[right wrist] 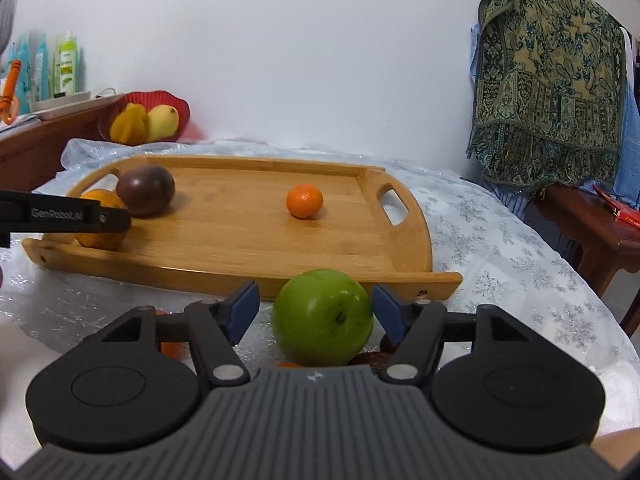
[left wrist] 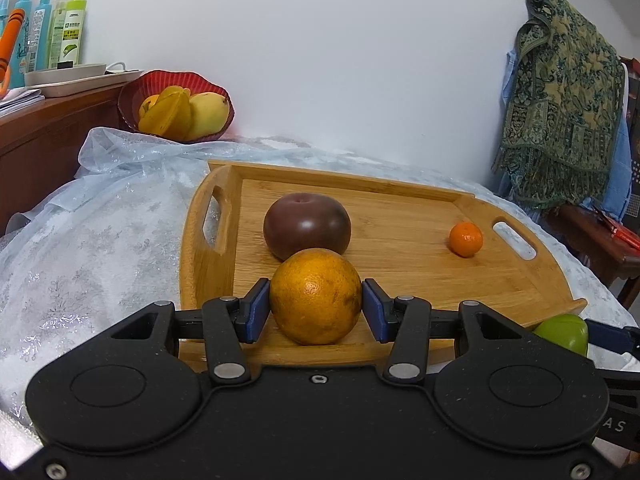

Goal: Organize fruits
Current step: 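Lower the orange onto the tray beside the dark fruit and open the left tool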

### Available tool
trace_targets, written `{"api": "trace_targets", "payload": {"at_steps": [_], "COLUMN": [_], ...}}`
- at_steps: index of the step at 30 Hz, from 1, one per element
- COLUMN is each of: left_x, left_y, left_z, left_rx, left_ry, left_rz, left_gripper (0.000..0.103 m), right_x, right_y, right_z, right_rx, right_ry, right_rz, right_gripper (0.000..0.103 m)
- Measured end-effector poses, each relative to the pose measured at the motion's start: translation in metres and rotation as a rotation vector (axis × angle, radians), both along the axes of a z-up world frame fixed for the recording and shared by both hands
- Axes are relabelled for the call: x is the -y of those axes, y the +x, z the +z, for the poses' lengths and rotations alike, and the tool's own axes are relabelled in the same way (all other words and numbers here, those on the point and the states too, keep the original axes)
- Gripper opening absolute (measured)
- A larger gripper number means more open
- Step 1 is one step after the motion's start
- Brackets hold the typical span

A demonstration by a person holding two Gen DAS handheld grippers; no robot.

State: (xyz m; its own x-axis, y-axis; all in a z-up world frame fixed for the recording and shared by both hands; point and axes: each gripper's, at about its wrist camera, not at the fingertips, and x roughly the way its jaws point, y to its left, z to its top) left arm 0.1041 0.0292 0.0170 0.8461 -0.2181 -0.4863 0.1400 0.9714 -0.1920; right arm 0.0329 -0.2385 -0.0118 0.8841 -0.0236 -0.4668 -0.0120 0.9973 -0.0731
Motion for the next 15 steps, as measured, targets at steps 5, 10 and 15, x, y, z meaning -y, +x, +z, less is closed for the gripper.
{"api": "trace_targets", "payload": {"at_steps": [5, 10, 15], "left_x": [0.001, 0.004, 0.006], "left_y": [0.000, 0.000, 0.004], "left_z": [0.000, 0.000, 0.003], "left_rx": [0.005, 0.008, 0.004], "left_ry": [0.008, 0.014, 0.021], "left_rz": [-0.001, -0.005, -0.019], "left_gripper": [0.047, 0.047, 0.046], "right_x": [0.005, 0.005, 0.008], "right_y": [0.010, 0.017, 0.012], "right_z": [-0.004, -0.007, -0.004], "right_rx": [-0.048, -0.087, -0.071], "right_ry": [0.046, 0.081, 0.107], "right_rz": [-0.010, 0.003, -0.006], "right_gripper": [0.077, 0.065, 0.059]}}
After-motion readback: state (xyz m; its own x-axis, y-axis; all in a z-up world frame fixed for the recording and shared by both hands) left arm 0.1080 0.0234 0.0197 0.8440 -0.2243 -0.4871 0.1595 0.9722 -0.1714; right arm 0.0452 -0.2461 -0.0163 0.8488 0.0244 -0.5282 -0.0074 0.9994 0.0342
